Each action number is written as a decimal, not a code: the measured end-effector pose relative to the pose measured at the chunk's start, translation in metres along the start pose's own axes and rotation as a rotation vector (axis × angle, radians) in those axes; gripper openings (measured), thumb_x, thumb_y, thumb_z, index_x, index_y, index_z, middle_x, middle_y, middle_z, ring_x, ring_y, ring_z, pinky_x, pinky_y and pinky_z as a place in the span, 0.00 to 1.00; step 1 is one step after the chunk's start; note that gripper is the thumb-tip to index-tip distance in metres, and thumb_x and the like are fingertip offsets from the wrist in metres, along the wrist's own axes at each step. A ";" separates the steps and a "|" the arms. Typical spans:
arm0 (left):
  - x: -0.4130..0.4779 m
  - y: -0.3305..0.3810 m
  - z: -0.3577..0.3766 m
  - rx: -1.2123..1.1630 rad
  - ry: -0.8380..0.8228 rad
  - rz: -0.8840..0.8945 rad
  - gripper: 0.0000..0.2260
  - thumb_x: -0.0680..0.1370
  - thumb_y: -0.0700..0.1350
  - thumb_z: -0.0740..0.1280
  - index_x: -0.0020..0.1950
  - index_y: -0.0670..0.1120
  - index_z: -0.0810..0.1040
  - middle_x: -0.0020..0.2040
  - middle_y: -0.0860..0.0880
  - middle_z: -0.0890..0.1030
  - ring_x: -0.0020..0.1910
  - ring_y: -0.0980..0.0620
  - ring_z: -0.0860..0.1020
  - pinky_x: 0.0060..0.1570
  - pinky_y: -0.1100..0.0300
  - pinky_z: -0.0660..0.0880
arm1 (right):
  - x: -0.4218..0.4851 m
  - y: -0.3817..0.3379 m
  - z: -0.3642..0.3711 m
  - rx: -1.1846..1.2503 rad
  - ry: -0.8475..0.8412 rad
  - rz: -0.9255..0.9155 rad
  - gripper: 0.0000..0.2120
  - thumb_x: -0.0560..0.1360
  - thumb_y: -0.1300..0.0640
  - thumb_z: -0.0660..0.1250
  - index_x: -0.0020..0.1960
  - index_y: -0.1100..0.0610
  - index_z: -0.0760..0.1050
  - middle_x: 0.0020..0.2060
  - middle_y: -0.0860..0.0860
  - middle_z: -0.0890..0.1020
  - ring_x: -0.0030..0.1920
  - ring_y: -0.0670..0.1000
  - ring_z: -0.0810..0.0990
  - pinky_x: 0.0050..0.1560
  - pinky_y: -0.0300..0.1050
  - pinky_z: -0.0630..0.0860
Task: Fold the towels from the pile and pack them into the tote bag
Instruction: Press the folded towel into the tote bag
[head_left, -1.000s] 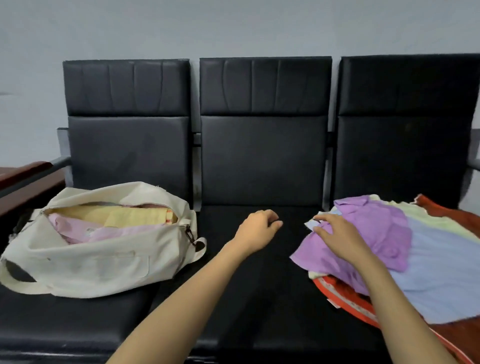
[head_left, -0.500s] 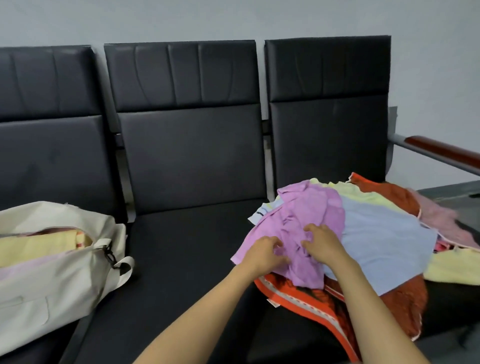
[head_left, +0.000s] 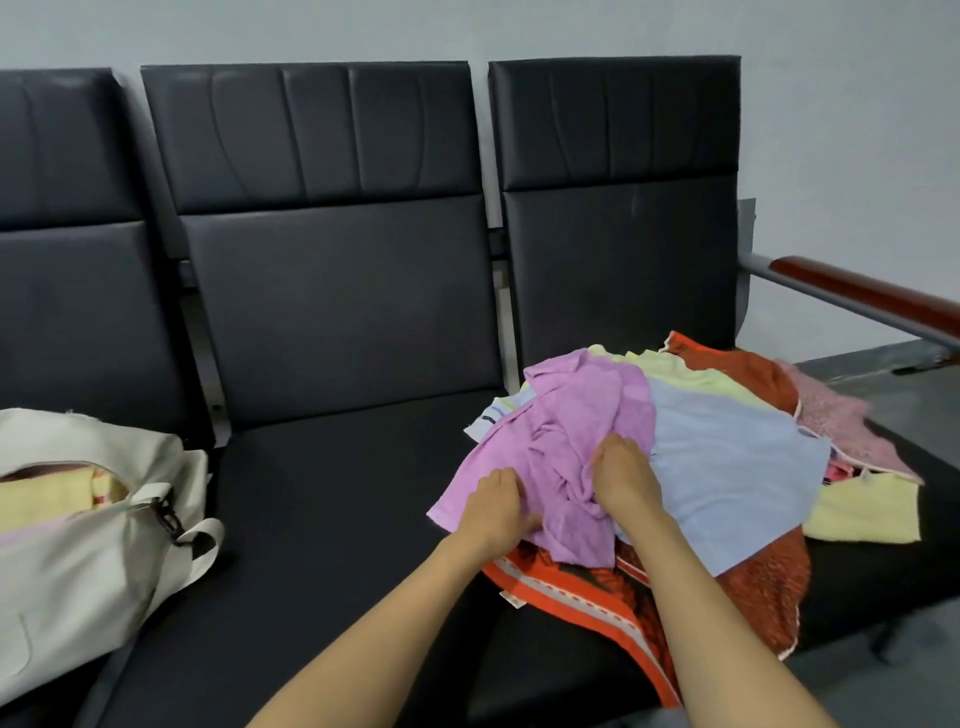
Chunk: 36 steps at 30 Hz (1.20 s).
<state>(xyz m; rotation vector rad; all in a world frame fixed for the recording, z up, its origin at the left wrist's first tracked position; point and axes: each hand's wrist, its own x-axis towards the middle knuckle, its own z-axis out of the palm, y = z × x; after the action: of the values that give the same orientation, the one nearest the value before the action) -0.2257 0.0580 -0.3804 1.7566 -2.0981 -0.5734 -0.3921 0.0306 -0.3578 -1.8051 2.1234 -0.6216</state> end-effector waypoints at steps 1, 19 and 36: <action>-0.002 0.000 -0.002 0.048 -0.034 0.005 0.10 0.76 0.48 0.67 0.52 0.44 0.73 0.53 0.46 0.73 0.53 0.45 0.71 0.52 0.53 0.70 | -0.003 0.000 0.000 0.006 -0.042 0.011 0.16 0.78 0.59 0.62 0.64 0.64 0.68 0.61 0.62 0.72 0.62 0.62 0.73 0.57 0.51 0.70; -0.121 -0.105 -0.141 -0.687 0.826 -0.346 0.03 0.82 0.43 0.56 0.51 0.44 0.67 0.41 0.51 0.72 0.40 0.54 0.71 0.40 0.60 0.67 | -0.081 -0.101 -0.004 0.770 -0.411 -0.344 0.08 0.80 0.58 0.59 0.44 0.49 0.70 0.41 0.47 0.75 0.44 0.47 0.74 0.41 0.40 0.72; -0.157 -0.171 -0.104 -0.010 0.034 -0.358 0.23 0.74 0.53 0.71 0.67 0.47 0.74 0.61 0.47 0.78 0.58 0.48 0.76 0.57 0.59 0.71 | -0.058 -0.094 0.047 -0.393 -0.329 -0.174 0.26 0.80 0.48 0.58 0.75 0.54 0.57 0.69 0.56 0.63 0.60 0.56 0.73 0.51 0.49 0.72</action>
<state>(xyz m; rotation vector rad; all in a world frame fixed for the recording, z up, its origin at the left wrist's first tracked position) -0.0007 0.1781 -0.3792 2.1360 -1.7626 -0.6404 -0.2783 0.0688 -0.3554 -2.1331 1.9735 0.0722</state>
